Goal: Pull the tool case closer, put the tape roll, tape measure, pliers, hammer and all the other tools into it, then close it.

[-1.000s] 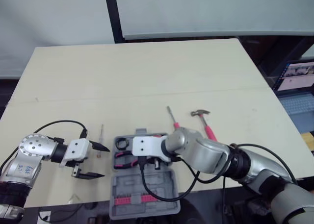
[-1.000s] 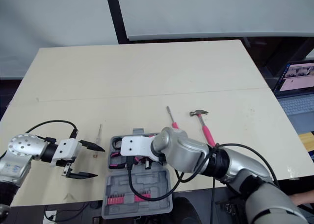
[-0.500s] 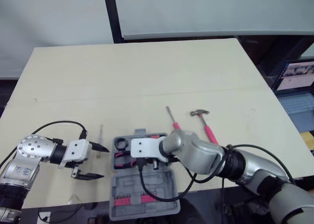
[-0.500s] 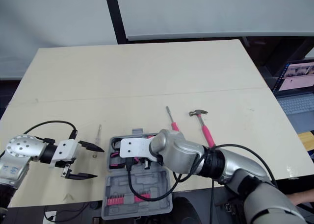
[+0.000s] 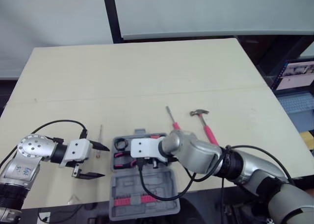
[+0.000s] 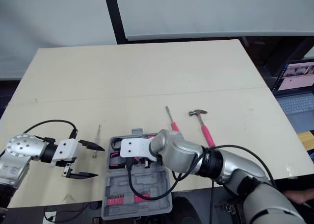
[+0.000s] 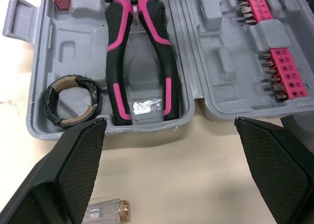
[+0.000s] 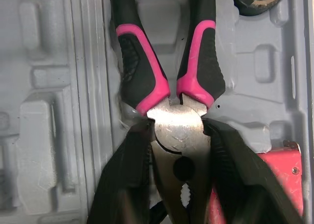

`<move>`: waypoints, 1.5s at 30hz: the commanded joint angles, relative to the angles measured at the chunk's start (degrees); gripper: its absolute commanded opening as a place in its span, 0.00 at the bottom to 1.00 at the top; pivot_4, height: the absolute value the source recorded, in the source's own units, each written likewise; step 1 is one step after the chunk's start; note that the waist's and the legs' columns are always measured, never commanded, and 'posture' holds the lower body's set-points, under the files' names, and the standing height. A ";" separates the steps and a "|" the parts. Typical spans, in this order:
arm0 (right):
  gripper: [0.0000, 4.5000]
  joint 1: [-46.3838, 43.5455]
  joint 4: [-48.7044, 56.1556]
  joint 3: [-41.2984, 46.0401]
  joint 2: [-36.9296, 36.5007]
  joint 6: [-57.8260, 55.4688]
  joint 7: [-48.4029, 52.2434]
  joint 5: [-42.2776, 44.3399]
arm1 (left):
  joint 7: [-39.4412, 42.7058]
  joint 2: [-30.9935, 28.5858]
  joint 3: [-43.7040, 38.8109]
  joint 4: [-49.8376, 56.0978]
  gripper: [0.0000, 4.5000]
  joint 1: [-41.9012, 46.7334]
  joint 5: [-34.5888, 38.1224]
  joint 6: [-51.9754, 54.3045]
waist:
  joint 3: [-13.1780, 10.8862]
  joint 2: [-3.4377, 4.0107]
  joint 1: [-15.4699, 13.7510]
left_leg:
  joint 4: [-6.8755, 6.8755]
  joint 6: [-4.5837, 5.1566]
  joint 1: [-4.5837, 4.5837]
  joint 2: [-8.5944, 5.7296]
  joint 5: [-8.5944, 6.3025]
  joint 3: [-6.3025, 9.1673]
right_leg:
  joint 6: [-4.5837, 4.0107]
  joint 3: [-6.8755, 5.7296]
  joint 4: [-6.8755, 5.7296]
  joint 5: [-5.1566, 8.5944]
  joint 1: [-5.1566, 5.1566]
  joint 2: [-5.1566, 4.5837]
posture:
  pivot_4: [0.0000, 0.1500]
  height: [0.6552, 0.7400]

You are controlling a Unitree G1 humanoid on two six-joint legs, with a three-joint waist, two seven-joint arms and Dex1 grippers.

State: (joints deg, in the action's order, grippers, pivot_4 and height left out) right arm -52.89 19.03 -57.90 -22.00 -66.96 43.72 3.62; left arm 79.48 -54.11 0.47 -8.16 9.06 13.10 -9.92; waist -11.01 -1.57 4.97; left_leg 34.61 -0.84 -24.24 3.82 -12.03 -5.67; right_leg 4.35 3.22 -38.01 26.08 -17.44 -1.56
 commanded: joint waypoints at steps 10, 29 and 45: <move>0.94 21.17 -6.32 23.19 6.41 34.08 0.05 8.08 | -0.69 0.31 -0.87 4.70 1.00 0.82 2.19 2.14 | 0.09 -0.15 -0.17 | -0.01 0.00 0.01 -0.01 0.00 0.00 | 0.00 -0.01 0.13 0.00 0.13 0.06 | 1.00 1.00; 0.01 30.62 -25.30 26.00 12.36 51.61 1.09 1.33 | -0.52 -0.46 -1.62 4.64 1.00 0.06 2.17 1.64 | 0.09 -0.15 -0.25 | 0.03 -0.21 0.08 0.01 0.12 -0.06 | 0.01 0.04 0.05 0.00 0.14 0.09 | 1.00 1.00; 0.01 30.55 -25.12 28.08 13.14 53.19 2.14 0.47 | -0.73 0.07 -1.19 3.63 1.00 0.92 1.88 0.72 | 0.09 -0.15 -0.28 | 0.05 -0.21 0.08 0.01 0.12 -0.05 | 0.01 0.03 0.04 0.00 0.16 0.09 | 1.00 1.00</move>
State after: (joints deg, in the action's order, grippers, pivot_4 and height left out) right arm -22.23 -6.58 -29.07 -8.88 -14.98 45.72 4.77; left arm 78.84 -53.93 0.20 -4.98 9.49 14.37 -8.59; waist -10.92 -1.71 4.69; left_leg 34.66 -1.05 -24.16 3.83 -11.91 -5.71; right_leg 4.35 3.25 -37.97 26.08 -17.28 -1.48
